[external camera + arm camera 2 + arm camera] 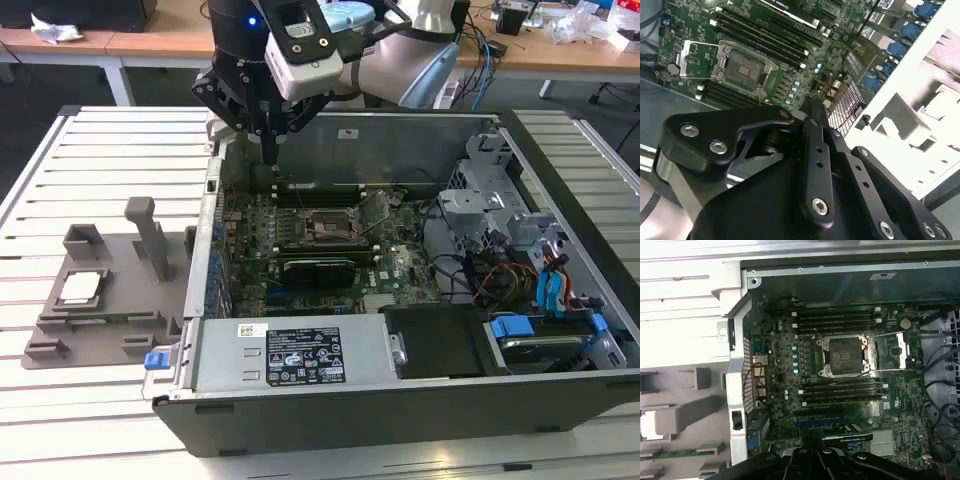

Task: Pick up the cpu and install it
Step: 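Reach for the cpu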

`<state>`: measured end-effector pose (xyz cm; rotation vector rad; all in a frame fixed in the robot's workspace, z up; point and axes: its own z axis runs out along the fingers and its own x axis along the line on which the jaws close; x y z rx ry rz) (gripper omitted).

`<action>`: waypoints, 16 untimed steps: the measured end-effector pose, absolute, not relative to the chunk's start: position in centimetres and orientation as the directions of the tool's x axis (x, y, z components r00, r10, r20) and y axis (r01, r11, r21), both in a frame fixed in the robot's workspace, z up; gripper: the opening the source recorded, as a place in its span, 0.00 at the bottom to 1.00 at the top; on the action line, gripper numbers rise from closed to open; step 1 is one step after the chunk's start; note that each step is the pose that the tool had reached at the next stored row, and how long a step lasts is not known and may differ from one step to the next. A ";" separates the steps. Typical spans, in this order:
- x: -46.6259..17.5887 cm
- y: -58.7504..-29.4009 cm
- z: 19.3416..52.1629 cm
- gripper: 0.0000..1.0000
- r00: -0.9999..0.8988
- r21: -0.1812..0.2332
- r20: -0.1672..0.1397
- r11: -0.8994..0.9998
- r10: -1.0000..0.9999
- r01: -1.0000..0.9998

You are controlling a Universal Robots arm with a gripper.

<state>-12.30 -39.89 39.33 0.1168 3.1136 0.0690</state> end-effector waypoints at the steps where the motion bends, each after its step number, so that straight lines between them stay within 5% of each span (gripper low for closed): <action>1: -12.9 -39.9 39.3 0.11 -0.997 0.045 -0.023 0.996 0.075 0.074; 16: -18.8 -39.9 39.3 0.11 -0.997 0.045 -0.023 0.996 0.075 0.074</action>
